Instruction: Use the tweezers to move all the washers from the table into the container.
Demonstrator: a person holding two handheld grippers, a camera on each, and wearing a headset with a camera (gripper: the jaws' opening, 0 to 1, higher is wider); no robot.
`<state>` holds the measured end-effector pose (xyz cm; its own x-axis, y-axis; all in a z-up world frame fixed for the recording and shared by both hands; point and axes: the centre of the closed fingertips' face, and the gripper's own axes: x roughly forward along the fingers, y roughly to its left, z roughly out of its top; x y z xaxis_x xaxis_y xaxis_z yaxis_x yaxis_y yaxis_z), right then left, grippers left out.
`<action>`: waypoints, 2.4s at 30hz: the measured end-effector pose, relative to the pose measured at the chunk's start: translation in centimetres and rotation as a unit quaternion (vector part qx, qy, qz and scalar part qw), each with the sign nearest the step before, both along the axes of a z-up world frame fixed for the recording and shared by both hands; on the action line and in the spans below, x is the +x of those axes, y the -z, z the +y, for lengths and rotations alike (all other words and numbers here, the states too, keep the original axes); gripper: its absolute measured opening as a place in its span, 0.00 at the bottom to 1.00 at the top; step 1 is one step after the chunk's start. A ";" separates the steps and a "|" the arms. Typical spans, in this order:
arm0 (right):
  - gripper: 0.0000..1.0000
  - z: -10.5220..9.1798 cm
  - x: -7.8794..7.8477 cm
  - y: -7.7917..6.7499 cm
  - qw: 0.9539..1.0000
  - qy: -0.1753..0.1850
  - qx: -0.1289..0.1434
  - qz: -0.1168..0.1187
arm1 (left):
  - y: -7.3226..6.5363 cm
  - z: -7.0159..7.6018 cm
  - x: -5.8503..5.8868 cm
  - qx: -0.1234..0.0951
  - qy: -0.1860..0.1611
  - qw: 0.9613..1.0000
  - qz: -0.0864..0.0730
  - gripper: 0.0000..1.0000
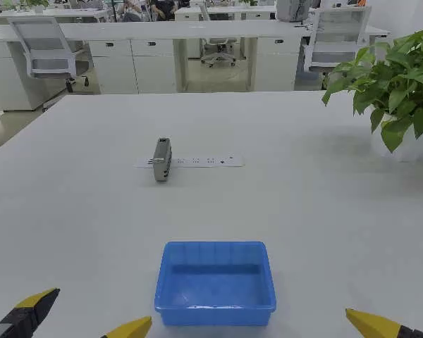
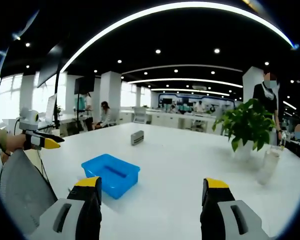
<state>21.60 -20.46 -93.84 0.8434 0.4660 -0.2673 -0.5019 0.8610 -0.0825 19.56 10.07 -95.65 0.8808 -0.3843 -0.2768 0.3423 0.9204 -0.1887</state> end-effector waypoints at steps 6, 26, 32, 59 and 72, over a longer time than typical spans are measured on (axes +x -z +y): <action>0.78 0.1 -0.1 0.1 1.000 -0.002 -0.001 0.002 | 0.1 0.1 0.0 0.003 0.000 1.000 0.000 0.85; 0.78 0.2 -0.1 -0.1 1.000 -0.005 -0.001 0.001 | 0.4 0.0 0.0 0.011 0.006 1.000 0.004 0.84; 0.78 0.2 -0.1 0.0 1.000 -0.005 -0.001 0.002 | 0.4 0.0 -0.1 0.014 0.007 1.000 0.004 0.83; 0.78 -0.1 -0.1 0.6 1.000 0.002 -0.010 0.016 | 0.3 -0.2 -0.3 0.013 0.010 1.000 0.003 0.82; 0.76 -0.1 0.0 0.9 1.000 0.003 -0.007 0.028 | -0.1 -0.1 -0.1 -0.003 0.008 1.000 0.000 0.82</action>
